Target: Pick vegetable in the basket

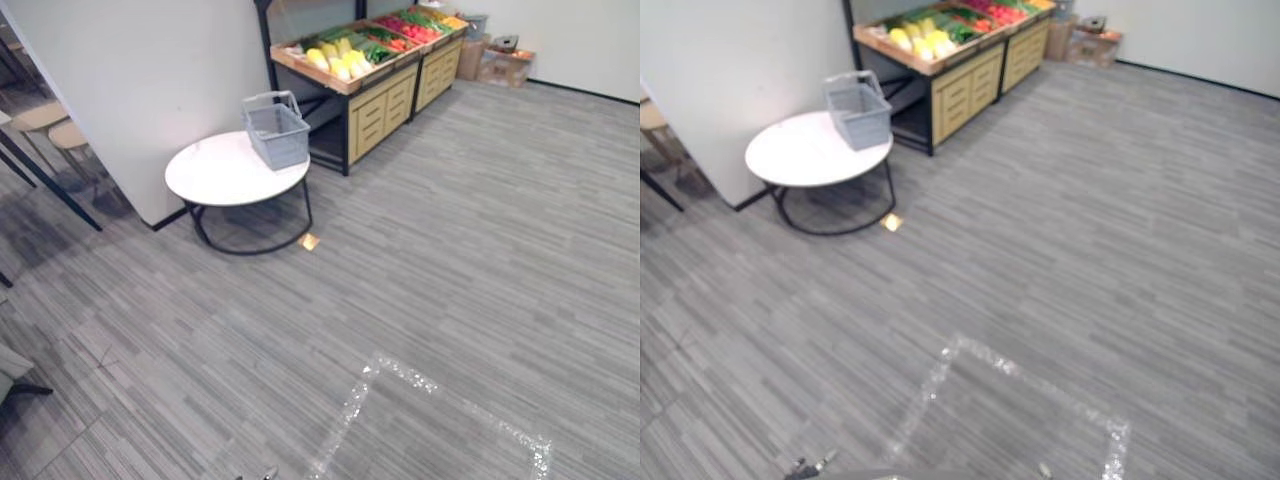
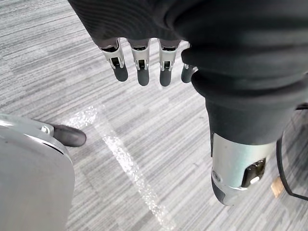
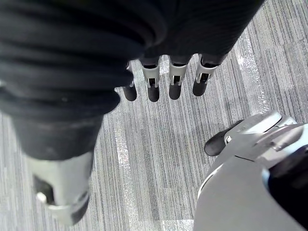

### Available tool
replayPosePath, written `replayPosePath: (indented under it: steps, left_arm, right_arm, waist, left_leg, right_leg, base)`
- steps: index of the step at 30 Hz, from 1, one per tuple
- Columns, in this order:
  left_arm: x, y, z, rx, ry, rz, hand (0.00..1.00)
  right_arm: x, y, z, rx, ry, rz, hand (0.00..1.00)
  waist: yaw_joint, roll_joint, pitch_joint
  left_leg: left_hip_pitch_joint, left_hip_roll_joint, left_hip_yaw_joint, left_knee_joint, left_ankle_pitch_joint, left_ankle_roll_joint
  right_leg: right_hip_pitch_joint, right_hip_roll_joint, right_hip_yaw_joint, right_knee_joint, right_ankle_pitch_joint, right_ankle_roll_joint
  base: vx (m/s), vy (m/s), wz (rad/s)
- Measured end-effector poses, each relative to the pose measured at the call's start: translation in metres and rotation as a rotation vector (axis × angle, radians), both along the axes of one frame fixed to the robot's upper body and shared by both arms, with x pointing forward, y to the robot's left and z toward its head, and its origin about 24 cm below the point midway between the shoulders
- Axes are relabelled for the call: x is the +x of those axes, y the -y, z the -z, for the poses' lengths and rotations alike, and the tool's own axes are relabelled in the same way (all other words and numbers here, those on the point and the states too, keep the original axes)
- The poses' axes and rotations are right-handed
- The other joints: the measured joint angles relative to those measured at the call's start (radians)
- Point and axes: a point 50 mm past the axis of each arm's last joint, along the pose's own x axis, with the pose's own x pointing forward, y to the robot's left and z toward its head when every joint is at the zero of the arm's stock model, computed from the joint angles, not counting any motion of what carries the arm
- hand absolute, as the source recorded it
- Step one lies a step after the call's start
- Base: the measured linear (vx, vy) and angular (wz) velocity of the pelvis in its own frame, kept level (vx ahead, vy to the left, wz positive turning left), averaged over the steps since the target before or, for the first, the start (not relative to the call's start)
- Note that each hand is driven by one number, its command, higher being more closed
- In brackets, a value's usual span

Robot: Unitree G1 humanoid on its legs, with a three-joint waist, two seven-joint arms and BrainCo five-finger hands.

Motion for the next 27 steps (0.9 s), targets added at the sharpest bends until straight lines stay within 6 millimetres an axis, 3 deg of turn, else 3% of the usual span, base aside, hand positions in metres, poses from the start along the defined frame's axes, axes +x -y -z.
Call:
replayPosePath:
  steps: [14,22,27]
  left_arm:
    - [-0.002,0.002,0.001,-0.040,0.014,-0.029,0.00]
    - [0.016,0.009,-0.002,-0.032,0.086,0.063,0.00]
    - [0.021,0.013,-0.004,-0.033,0.105,0.112,0.00]
  right_arm:
    - [0.002,0.001,-0.001,-0.017,0.000,-0.016,0.00]
    - [0.032,0.002,-0.008,-0.114,0.104,-0.216,0.00]
    - [0.038,0.001,-0.009,-0.117,0.115,-0.273,0.00]
  waist:
    - [0.000,0.004,0.002]
    - [0.000,0.002,0.004]
    - [0.000,0.001,0.005]
  left_leg:
    - [0.001,0.007,0.019,-0.005,0.000,0.002]
    - [0.003,0.003,0.024,-0.008,0.000,0.000]
    - [0.001,0.003,0.027,0.000,-0.004,-0.003]
  right_leg:
    - [0.001,0.008,0.004,-0.015,0.002,0.002]
    - [0.000,0.005,0.014,-0.015,0.002,0.002]
    - [-0.002,0.005,0.018,-0.012,0.002,0.002]
  base:
    - [-0.01,-0.007,-0.02]
    - [0.01,-0.002,-0.02]
    - [0.00,-0.001,-0.01]
